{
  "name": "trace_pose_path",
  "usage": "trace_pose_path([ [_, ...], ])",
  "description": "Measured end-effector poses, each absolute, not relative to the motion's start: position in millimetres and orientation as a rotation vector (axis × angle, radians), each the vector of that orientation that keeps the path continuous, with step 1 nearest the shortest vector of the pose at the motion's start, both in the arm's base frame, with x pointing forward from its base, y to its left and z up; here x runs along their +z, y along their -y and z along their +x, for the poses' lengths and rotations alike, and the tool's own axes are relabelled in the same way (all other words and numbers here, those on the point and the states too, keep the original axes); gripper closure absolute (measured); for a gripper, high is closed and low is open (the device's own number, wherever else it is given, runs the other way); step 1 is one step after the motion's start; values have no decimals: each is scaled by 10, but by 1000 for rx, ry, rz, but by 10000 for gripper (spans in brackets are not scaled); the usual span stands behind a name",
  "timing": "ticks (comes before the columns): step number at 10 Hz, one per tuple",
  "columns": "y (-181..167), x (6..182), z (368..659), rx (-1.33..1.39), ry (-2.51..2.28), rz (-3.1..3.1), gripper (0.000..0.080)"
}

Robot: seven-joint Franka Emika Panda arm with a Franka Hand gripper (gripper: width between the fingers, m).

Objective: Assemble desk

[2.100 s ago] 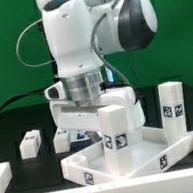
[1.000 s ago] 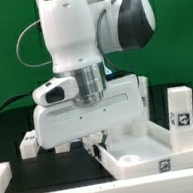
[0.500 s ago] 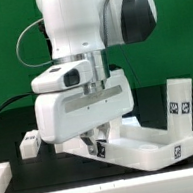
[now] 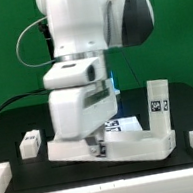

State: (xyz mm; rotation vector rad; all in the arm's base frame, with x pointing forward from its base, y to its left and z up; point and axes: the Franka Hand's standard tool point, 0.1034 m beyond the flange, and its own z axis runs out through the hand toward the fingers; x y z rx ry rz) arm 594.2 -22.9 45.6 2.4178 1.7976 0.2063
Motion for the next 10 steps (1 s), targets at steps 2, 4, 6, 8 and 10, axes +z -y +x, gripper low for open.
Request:
trace_pose_path([
  [2, 69, 275, 6080, 279, -1894, 2272, 732],
  [4, 114, 304, 6070, 263, -1908, 2266, 727],
  [6, 119, 299, 6067, 262, -1905, 2269, 727],
  [8, 119, 340, 6105, 268, -1906, 2263, 728],
  [10, -24, 366, 6264, 297, -1919, 2248, 729],
])
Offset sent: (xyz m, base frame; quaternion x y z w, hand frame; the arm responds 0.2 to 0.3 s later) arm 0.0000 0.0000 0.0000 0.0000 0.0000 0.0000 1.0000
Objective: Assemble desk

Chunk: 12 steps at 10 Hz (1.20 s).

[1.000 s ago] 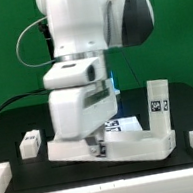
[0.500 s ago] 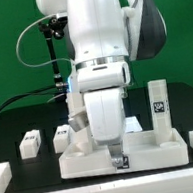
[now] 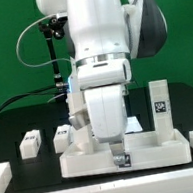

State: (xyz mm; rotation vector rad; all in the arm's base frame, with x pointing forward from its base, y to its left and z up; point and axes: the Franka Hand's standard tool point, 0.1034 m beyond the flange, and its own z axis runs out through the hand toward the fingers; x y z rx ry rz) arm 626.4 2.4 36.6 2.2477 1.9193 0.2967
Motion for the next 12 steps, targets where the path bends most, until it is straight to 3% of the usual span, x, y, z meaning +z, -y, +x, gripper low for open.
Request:
trace_pose_path([
  [3, -207, 375, 6520, 337, -1942, 2207, 728],
  [7, -228, 355, 6552, 270, -1944, 2228, 724],
  [8, -221, 354, 6551, 269, -1942, 2230, 666],
  [9, -221, 353, 6551, 269, -1941, 2231, 528],
  [10, -218, 352, 6551, 269, -1940, 2232, 528],
  [11, -214, 352, 6551, 269, -1940, 2233, 342],
  [12, -211, 352, 6551, 269, -1939, 2233, 221],
])
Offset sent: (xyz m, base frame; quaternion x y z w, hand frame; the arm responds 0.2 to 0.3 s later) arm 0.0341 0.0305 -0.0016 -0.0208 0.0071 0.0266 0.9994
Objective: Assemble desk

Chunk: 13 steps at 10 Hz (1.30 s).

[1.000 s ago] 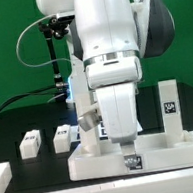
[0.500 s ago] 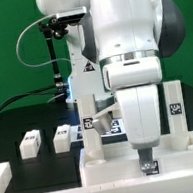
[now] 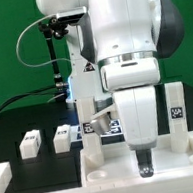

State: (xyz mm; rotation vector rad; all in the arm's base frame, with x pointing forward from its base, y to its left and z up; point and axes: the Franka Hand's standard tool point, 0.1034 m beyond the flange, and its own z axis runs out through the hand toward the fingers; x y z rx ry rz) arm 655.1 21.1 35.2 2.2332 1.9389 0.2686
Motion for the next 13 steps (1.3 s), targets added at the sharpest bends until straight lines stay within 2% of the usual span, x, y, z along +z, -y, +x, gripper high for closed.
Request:
trace_pose_path([
  [1, -208, 352, 6551, 269, -1938, 2234, 221],
  [2, -206, 352, 6551, 268, -1938, 2234, 164],
  [3, -203, 352, 6551, 268, -1937, 2235, 154],
  [8, -186, 386, 6561, 263, -1928, 2247, 151],
  [10, -101, 1065, 6563, 201, -1859, 2341, 151],
  [12, -32, 1334, 6650, 199, -1751, 2426, 151],
  [13, -44, 1290, 6638, 212, -1655, 2497, 151],
])
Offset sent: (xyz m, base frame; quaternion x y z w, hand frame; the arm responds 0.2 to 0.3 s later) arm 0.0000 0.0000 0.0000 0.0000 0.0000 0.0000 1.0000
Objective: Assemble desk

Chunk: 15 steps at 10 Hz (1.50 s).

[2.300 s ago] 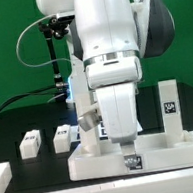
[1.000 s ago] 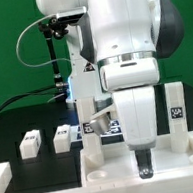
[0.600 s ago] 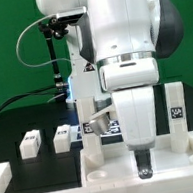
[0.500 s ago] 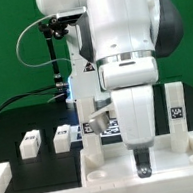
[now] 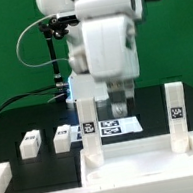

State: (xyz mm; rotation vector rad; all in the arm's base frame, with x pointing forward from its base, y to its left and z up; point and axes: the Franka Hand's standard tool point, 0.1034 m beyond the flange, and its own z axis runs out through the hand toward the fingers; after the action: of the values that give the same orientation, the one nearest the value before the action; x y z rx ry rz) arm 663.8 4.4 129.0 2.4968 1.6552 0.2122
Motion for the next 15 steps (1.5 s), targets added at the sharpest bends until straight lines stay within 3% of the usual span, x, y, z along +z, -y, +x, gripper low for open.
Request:
trace_pose_path([
  [5, -13, 1281, 6628, 238, -1253, 2751, 151],
  [7, 549, 1614, 6431, 218, -1070, 2882, 151],
  [9, 1090, 1793, 6167, 213, -847, 3004, 151],
  [10, 1288, 1742, 5964, 188, -697, 3060, 151],
  [15, 1235, 1675, 5958, 181, -215, 3169, 151],
])
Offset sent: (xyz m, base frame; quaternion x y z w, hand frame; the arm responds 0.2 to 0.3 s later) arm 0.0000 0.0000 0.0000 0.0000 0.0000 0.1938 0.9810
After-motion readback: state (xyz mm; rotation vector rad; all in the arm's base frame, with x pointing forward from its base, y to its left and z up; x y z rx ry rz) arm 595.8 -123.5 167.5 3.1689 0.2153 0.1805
